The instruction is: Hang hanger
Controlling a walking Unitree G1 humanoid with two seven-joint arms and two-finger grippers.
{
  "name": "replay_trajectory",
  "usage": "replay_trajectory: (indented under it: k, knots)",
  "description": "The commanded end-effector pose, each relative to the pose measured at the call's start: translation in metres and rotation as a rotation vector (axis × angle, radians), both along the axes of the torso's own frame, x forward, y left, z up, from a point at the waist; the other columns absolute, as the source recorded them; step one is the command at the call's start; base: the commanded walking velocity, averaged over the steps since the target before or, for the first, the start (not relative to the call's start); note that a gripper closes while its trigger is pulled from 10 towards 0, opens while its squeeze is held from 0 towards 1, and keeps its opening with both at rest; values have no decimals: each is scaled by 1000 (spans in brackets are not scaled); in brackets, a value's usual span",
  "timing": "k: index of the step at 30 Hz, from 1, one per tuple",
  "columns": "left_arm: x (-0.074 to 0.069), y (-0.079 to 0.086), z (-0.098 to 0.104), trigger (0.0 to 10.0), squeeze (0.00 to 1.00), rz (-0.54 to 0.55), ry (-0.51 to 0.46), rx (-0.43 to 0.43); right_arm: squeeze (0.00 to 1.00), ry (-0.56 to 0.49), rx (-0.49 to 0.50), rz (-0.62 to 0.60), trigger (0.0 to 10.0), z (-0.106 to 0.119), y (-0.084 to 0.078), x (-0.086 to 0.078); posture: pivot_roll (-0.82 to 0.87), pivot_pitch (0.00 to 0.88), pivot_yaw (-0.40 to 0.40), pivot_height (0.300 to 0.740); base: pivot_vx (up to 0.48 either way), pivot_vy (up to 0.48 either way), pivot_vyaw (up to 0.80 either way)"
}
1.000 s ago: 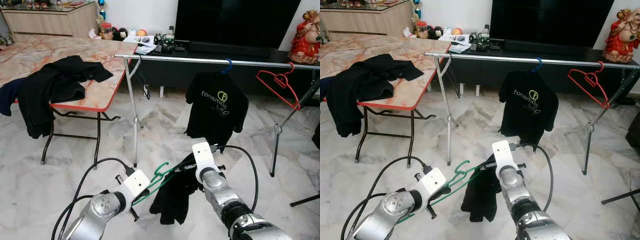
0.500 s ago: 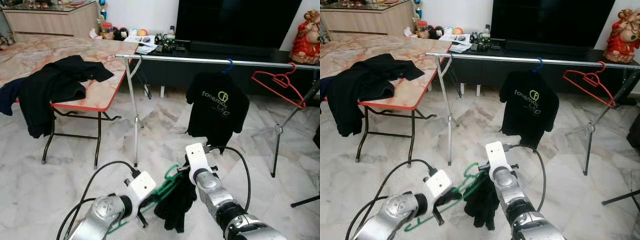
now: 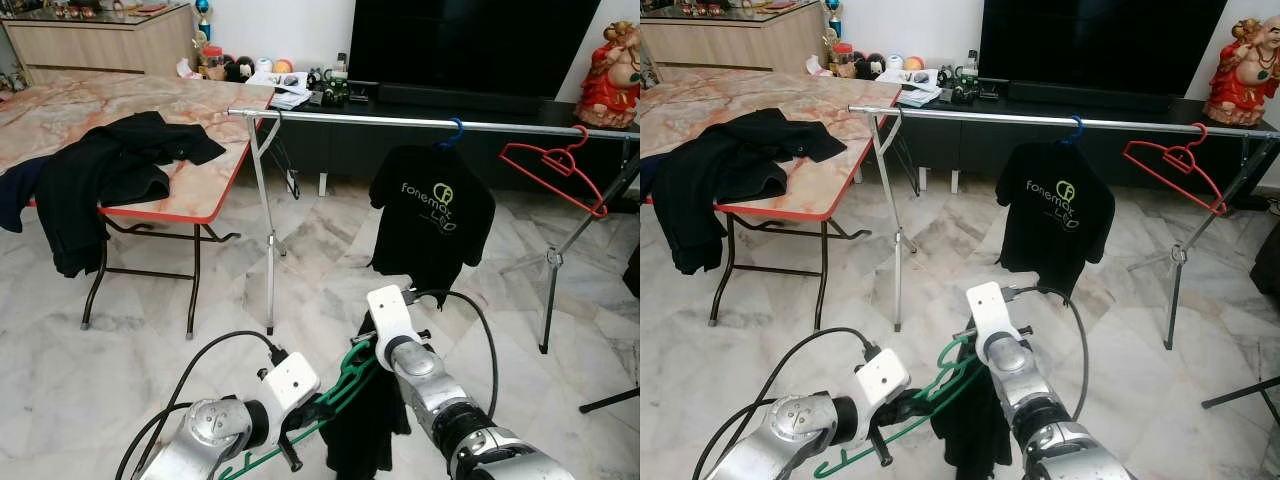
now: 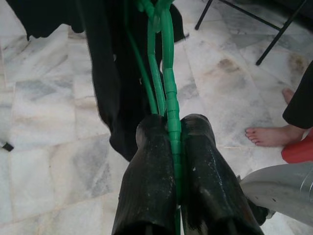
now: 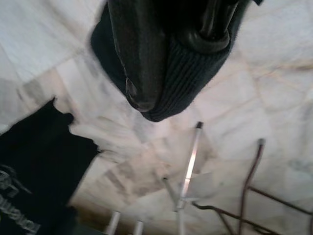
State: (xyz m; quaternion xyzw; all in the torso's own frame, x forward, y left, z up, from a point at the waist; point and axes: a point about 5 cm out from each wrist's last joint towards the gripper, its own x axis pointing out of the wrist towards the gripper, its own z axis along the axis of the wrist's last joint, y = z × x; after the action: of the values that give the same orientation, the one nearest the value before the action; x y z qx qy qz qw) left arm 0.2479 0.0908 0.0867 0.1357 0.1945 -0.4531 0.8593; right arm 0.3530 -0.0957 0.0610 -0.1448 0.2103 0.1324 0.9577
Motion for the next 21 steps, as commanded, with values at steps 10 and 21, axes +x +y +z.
replay_trajectory:
  k: [10,21]
  knots:
    - [14,5,-5,10000,0,101,-79,112,0,-56,53,103,10000,21,14,10,197,0,-73,740,0,0,0]
    - [26,0,-3,10000,0,210,-120,96,0,-55,130,70,10000,23,23,8,198,0,-70,740,0,0,0]
